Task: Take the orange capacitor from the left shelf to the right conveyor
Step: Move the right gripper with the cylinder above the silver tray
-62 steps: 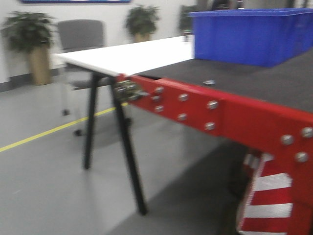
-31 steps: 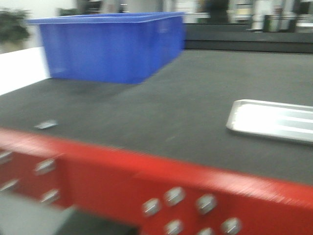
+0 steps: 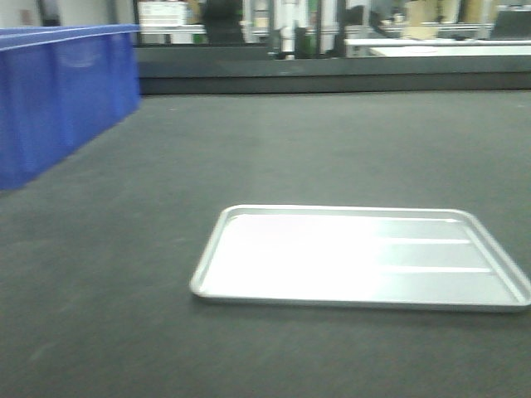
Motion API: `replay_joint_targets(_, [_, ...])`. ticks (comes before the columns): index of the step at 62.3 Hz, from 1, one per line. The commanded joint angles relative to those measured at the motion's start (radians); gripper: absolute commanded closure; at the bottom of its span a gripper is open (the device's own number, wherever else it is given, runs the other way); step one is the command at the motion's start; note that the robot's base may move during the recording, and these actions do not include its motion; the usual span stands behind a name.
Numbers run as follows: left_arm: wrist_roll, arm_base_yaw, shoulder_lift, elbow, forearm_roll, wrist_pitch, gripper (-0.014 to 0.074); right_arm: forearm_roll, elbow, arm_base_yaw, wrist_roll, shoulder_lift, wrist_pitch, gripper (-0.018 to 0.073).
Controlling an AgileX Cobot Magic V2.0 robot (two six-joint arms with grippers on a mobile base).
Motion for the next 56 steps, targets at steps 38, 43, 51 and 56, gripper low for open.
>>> replay_joint_targets(38, [0.0,-0.008,0.01,-0.008,-0.005,-0.09,0.0701,-0.046,-0.026,-0.004,-0.006,0.013,-0.086,0.0502])
replay_joint_targets(43, [0.0,-0.008,0.01,-0.008,-0.005,-0.09,0.0701,-0.046,-0.026,-0.004,-0.006,0.013,-0.086,0.0502])
replay_joint_targets(51, [0.0,-0.008,0.01,-0.008,-0.005,-0.09,0.0701,-0.046,-0.026,-0.004,-0.006,0.013,-0.094,0.0502])
replay_joint_targets(56, [0.0,-0.008,0.01,-0.008,-0.005,-0.09,0.0701,-0.046,-0.026,-0.004,-0.006,0.013,-0.137,0.0502])
